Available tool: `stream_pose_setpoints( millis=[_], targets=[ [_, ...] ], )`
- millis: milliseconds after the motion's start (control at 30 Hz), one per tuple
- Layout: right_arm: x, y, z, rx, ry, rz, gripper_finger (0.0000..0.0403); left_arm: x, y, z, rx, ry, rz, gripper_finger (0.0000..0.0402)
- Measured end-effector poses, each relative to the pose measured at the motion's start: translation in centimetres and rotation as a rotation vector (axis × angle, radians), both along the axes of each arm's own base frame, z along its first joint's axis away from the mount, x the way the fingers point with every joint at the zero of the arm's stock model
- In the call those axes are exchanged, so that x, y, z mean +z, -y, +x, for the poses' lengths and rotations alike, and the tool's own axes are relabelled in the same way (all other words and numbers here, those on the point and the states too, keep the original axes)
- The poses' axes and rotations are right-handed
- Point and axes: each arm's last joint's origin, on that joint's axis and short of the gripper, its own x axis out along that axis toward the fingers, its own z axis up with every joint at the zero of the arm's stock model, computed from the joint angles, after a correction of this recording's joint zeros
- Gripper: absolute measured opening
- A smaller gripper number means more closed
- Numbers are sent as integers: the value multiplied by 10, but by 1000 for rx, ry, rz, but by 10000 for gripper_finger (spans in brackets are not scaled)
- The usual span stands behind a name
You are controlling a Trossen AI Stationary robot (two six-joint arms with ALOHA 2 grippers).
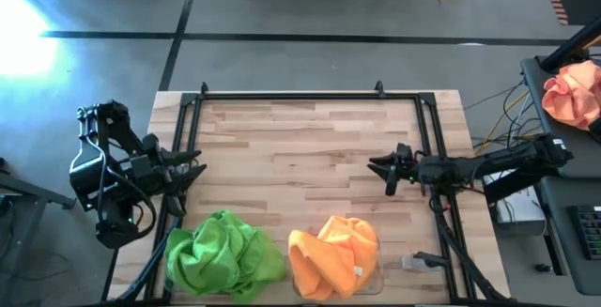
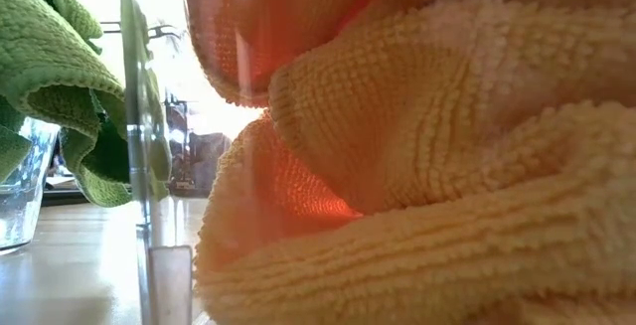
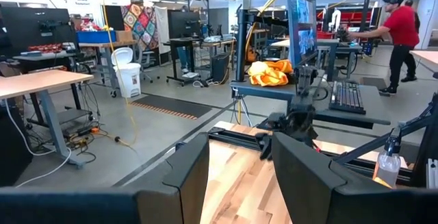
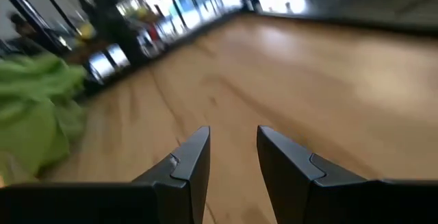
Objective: Sort microfiber towel by color & place in baskets
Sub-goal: Return to Home Position
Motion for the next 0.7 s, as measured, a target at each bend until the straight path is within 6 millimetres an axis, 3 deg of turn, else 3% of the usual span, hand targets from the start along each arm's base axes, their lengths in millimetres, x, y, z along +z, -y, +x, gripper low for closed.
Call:
stream_pose_setpoints(
  millis=[233, 700],
  targets=[
    [-18, 1, -5, -31, -162, 85, 114, 1, 1, 0, 0, 7, -13, 145],
    [-19, 1, -6, -28, -177, 79, 114, 2, 3, 2, 0, 27, -50, 145]
  ],
)
